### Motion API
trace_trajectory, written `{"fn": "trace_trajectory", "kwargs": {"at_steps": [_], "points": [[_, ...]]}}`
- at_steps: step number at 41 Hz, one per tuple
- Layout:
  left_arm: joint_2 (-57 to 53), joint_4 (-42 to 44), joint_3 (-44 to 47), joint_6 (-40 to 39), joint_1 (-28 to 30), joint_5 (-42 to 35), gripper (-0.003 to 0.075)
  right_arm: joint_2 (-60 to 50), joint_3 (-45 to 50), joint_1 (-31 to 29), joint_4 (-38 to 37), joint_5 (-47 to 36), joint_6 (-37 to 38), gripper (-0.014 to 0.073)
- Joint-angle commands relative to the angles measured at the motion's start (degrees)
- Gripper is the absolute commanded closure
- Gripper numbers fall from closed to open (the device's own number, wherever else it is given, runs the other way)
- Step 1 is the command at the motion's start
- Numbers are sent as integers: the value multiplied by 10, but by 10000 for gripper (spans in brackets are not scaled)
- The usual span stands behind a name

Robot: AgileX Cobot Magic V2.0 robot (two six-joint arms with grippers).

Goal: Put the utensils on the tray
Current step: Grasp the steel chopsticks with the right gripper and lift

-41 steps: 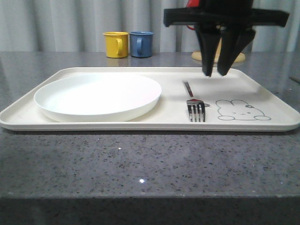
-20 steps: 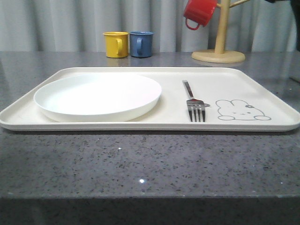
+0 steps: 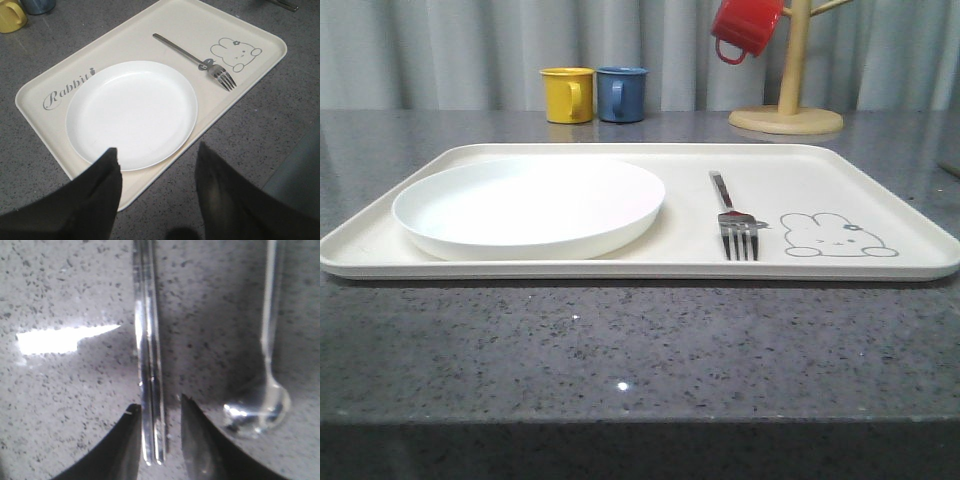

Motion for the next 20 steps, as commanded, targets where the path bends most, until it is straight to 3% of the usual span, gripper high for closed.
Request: {"fn": "trace_trajectory", "kwargs": {"at_steps": [1, 13, 20], "points": [[-4, 3, -15, -5, -4, -41, 385, -8, -11, -2, 10, 17, -12, 356], [-4, 3, -15, -5, -4, -41, 385, 20, -12, -2, 15, 10, -12, 369], [-4, 3, -15, -5, -4, -41, 385, 20, -12, -2, 17, 14, -12, 515]]}}
